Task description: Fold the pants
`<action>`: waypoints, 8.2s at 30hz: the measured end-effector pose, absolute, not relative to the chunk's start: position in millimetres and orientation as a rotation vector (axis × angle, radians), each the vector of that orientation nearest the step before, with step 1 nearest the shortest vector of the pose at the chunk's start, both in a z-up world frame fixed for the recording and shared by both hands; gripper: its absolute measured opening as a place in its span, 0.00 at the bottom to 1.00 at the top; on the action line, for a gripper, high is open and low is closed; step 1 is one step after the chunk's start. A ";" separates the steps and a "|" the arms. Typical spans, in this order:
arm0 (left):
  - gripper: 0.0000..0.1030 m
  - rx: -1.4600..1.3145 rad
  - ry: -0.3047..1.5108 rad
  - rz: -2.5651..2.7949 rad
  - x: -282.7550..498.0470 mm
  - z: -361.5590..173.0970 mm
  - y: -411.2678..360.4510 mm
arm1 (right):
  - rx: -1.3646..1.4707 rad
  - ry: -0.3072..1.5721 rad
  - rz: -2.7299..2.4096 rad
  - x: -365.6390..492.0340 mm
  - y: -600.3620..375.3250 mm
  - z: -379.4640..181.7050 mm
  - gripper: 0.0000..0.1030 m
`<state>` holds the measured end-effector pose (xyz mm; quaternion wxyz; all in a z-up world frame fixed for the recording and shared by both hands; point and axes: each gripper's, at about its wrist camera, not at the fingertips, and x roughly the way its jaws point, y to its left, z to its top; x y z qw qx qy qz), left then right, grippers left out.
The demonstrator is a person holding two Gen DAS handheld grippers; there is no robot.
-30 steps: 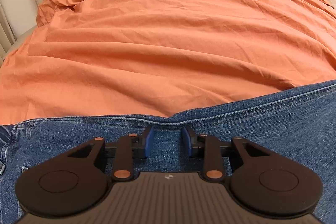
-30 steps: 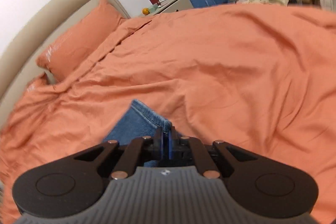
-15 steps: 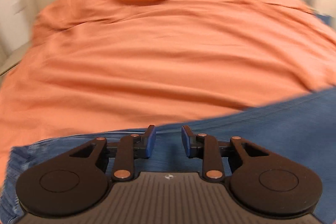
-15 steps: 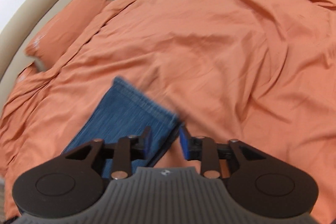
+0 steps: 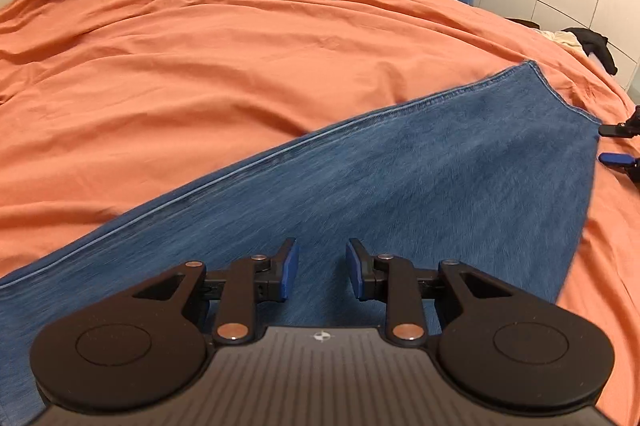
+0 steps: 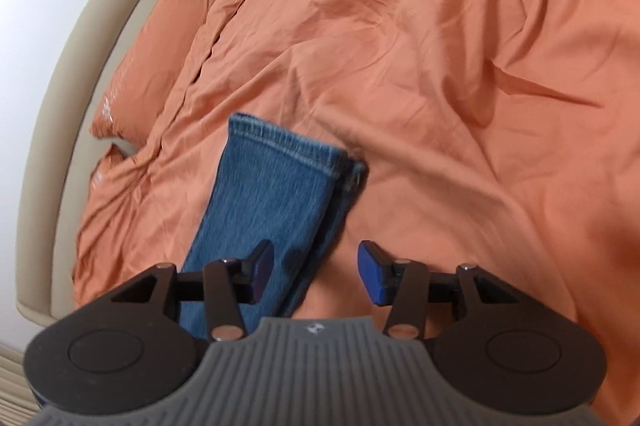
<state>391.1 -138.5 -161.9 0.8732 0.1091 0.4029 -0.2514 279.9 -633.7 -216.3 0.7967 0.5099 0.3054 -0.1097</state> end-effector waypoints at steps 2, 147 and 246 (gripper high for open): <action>0.33 0.206 0.840 -0.511 401.1 -170.0 -147.2 | 1.132 0.624 -0.223 285.8 -640.8 -224.3 0.41; 0.33 -0.127 0.890 -0.114 232.7 -99.3 75.5 | 0.189 0.869 0.555 231.3 -163.4 -149.9 0.30; 0.21 -0.510 0.469 0.247 259.2 -31.7 219.6 | 0.267 0.811 0.407 279.9 -199.8 -103.5 0.13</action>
